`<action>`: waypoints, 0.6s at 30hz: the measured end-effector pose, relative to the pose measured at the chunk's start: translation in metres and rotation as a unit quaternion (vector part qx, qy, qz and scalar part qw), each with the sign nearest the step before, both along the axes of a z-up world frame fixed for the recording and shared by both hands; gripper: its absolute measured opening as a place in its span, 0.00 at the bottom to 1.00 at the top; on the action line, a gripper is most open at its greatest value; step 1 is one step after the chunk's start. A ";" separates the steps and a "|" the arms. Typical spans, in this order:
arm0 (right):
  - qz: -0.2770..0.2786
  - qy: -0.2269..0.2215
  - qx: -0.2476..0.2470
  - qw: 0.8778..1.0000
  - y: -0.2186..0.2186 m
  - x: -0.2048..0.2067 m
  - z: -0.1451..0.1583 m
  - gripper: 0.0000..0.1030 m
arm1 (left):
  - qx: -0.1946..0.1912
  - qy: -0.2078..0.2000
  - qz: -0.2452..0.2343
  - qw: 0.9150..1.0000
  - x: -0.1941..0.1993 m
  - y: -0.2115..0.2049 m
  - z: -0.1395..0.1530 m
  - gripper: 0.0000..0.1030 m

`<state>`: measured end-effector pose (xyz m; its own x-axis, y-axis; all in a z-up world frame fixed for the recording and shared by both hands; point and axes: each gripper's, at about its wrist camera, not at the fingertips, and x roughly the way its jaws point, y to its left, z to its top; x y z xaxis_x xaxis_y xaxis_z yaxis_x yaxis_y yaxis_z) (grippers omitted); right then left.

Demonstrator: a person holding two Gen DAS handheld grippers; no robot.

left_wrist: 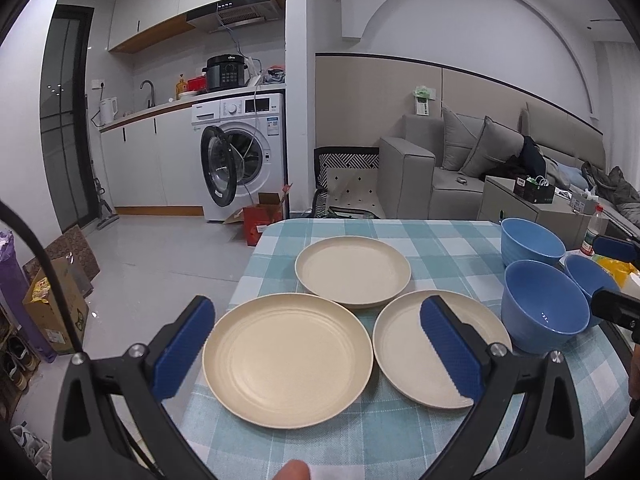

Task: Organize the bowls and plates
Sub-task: 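Move both tools forward and down toward the rim of a cream plate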

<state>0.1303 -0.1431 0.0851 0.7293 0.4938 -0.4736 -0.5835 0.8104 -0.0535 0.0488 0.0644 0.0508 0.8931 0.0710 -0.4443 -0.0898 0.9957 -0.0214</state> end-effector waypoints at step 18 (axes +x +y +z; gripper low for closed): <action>0.015 0.020 0.030 0.999 0.028 0.094 0.059 1.00 | 0.010 0.029 -0.014 0.999 0.069 0.014 0.030 1.00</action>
